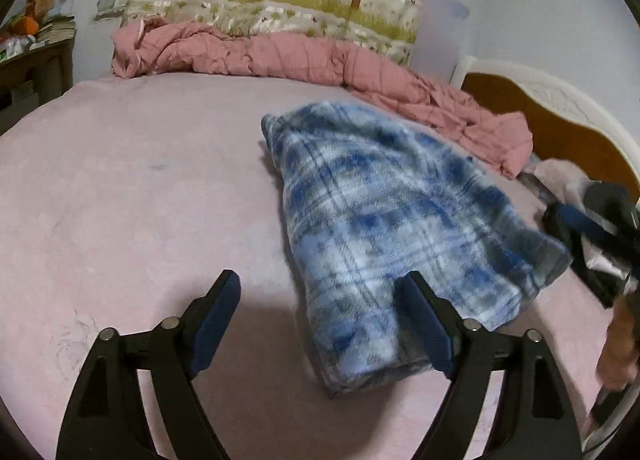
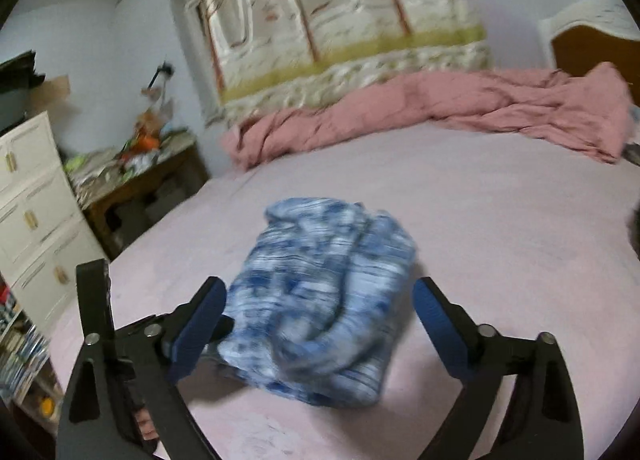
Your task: Fold large clothes
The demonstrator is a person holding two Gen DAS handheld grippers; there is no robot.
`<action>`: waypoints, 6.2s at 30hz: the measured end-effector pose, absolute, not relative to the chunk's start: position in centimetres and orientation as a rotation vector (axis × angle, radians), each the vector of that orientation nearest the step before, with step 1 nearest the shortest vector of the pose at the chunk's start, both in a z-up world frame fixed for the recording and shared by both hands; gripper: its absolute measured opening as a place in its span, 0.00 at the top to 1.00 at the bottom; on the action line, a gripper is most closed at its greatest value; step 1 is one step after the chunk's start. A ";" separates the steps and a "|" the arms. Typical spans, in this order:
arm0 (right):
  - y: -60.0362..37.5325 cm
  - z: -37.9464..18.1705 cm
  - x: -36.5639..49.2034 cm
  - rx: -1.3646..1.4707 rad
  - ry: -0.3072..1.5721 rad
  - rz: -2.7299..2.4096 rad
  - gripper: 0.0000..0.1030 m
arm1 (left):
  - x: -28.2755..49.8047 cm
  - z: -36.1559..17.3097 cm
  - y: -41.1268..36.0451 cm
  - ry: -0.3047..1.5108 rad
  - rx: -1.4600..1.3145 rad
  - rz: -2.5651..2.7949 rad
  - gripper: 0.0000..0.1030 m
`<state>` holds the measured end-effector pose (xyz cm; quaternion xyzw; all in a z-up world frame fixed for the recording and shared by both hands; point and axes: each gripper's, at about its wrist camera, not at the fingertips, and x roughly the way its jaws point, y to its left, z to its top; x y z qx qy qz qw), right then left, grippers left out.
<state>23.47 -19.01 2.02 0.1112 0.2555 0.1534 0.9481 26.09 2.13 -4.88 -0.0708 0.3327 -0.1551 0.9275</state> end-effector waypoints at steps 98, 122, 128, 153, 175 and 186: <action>-23.0 -8.0 30.4 0.619 0.848 0.377 0.00 | 32.3 -4.7 1.8 0.873 -0.447 -0.510 0.01; -25.9 2.5 19.0 0.310 0.492 0.257 0.64 | 21.6 5.6 -9.3 0.474 -0.085 -0.675 0.66; -33.7 10.6 12.4 0.268 0.377 0.117 0.64 | 18.2 12.3 -16.9 0.374 -0.106 -0.815 0.66; -66.6 7.5 6.6 0.410 0.325 -0.608 0.19 | 23.4 7.7 -48.3 0.579 -0.050 -1.110 0.13; -44.5 10.2 4.1 0.123 0.179 -0.479 0.00 | 16.1 7.0 -24.5 0.088 0.101 -0.649 0.00; -34.8 1.5 7.1 0.056 0.228 -0.480 0.00 | 16.8 1.5 -16.4 0.071 0.076 -0.479 0.00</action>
